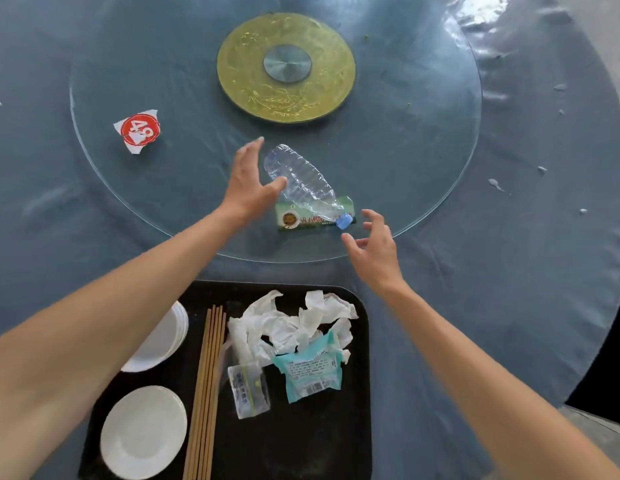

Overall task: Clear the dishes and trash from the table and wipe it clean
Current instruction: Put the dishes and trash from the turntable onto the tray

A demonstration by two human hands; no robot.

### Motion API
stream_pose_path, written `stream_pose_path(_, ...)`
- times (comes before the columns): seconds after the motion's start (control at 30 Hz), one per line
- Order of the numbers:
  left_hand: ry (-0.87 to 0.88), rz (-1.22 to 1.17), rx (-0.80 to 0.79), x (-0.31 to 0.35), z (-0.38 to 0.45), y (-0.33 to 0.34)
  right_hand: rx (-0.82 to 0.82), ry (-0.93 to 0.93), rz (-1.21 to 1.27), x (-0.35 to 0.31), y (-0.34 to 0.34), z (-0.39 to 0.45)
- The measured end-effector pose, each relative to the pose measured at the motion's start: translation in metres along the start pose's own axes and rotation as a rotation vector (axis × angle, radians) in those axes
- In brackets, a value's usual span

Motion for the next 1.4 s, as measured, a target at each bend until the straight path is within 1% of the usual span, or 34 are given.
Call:
stream_pose_path(0.03,-0.075,-0.053,-0.023,-0.003,0.009,0.004,-0.007,0.025,0.03,0.002,0.004,0.004)
stream_pose_path(0.07,-0.111,-0.071,-0.048,-0.006,0.016,0.009,-0.007,0.032,0.048,0.004,0.007,0.007)
stream_pose_path(0.17,-0.115,-0.047,-0.092,-0.01,0.018,0.022,0.008,0.002,0.084,0.007,0.015,0.011)
stream_pose_path(0.27,-0.125,-0.065,-0.027,-0.011,0.011,0.026,0.047,0.015,0.11,0.013,0.017,0.014)
stream_pose_path(0.43,-0.214,-0.192,0.033,-0.007,-0.017,0.013,0.125,0.12,0.275,0.019,0.001,0.005)
stream_pose_path(0.5,-0.227,-0.254,0.059,0.0,-0.037,0.004,0.153,0.138,0.343,0.017,-0.013,-0.008)
stream_pose_path(0.67,-0.271,-0.391,0.199,0.006,-0.114,-0.024,0.204,0.169,0.513,0.019,-0.055,-0.058)
stream_pose_path(0.83,-0.362,-0.489,0.185,0.003,-0.195,-0.034,0.24,0.19,0.612,0.033,-0.087,-0.12)
stream_pose_path(0.97,-0.42,-0.475,0.194,-0.015,-0.256,-0.042,0.21,0.194,0.66,0.05,-0.089,-0.174)
stream_pose_path(1.07,-0.508,-0.456,0.217,-0.039,-0.306,-0.05,0.161,0.17,0.598,0.07,-0.084,-0.217)
stream_pose_path(1.17,-0.588,-0.444,0.222,-0.064,-0.358,-0.052,0.115,0.136,0.472,0.1,-0.076,-0.259)
stream_pose_path(1.23,-0.616,-0.42,0.236,-0.081,-0.39,-0.052,0.104,0.108,0.375,0.118,-0.072,-0.281)
stream_pose_path(1.4,-0.658,-0.329,0.203,-0.12,-0.445,-0.04,0.044,0.073,0.274,0.14,-0.056,-0.312)
Point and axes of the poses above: each hand's wrist, its own z-axis towards the middle knuckle, its own y-axis out of the palm, x = y × z, the point moved 8 cm from there along z, towards the middle knuckle, and after that the axes turned 11 degrees about x, right-handed, at the moved point
